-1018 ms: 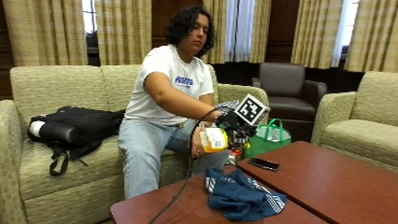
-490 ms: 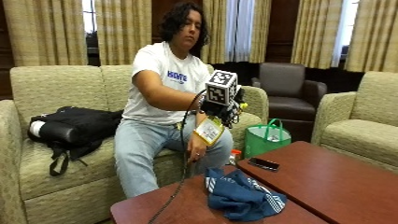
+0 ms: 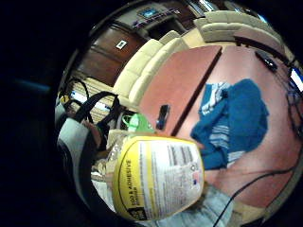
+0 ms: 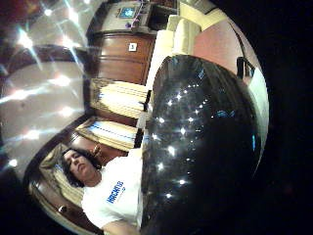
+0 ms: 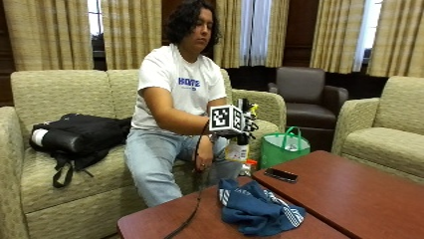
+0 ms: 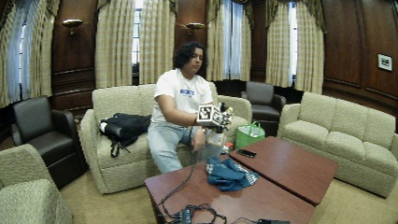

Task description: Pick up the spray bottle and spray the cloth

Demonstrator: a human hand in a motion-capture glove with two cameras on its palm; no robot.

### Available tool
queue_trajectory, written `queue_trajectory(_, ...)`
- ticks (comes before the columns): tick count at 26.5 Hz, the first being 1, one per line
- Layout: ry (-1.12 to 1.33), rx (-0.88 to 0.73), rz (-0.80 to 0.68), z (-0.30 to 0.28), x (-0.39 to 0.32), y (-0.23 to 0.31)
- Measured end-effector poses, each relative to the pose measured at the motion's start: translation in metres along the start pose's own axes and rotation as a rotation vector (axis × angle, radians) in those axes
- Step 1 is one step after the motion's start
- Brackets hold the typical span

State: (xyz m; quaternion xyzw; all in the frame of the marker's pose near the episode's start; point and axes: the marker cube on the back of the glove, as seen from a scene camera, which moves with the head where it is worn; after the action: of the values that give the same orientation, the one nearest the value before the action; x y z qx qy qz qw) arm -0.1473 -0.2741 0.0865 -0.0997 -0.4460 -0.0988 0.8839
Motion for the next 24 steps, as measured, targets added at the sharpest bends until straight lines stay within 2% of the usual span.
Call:
queue_trajectory(11, -0.172, -0.008, -0.008, 0.089, 0.054, -0.018)
queue_trajectory(20, -0.120, 0.095, 0.017, 0.146, 0.103, -0.033)
queue_trajectory(24, -0.143, 0.129, 0.019, 0.153, 0.112, -0.042)
